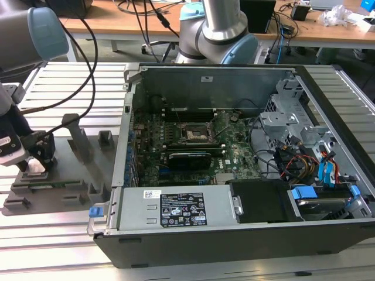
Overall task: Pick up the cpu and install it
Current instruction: 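Pick up the cpu and move it towards the insertion slot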
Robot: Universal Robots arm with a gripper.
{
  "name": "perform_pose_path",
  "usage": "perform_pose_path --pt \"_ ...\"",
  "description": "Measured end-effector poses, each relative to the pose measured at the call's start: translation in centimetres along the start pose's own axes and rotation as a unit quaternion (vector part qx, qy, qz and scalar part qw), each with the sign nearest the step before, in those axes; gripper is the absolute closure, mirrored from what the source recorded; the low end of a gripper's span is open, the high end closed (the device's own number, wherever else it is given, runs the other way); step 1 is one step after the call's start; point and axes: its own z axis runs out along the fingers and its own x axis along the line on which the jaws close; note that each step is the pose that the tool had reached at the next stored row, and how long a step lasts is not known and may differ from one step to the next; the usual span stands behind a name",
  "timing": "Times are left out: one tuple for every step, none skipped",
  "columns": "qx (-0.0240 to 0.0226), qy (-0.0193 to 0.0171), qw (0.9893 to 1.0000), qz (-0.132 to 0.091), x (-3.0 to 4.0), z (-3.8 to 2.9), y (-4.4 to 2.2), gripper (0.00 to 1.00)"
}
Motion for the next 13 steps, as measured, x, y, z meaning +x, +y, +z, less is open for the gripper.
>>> perform_pose_path --pt "0.0 0.0 1.0 0.0 -0.01 -0.28 0.0 0.45" --pt "0.0 0.0 1.0 0.0 -0.02 -0.61 -0.01 0.45" --pt "0.0 0.0 1.0 0.0 -0.03 -1.01 -0.01 0.45" --pt "0.0 0.0 1.0 0.0 -0.04 -1.29 -0.02 0.45" --pt "0.0 0.0 1.0 0.0 -0.04 -1.43 -0.02 0.45" --pt "0.0 0.0 1.0 0.0 -0.04 -1.54 -0.02 0.45" --pt "0.0 0.0 1.0 0.0 -0.05 -1.7 -0.02 0.45" --pt "0.0 0.0 1.0 0.0 -0.05 -1.84 -0.02 0.45" --pt "0.0 0.0 1.0 0.0 -0.06 -1.99 -0.03 0.45" --pt "0.0 0.0 1.0 0.0 -0.06 -2.15 -0.03 0.45" --pt "0.0 0.0 1.0 0.0 -0.07 -2.48 -0.03 0.45" --pt "0.0 0.0 1.0 0.0 -0.08 -2.73 -0.04 0.45" --pt "0.0 0.0 1.0 0.0 -0.09 -2.91 -0.04 0.45"
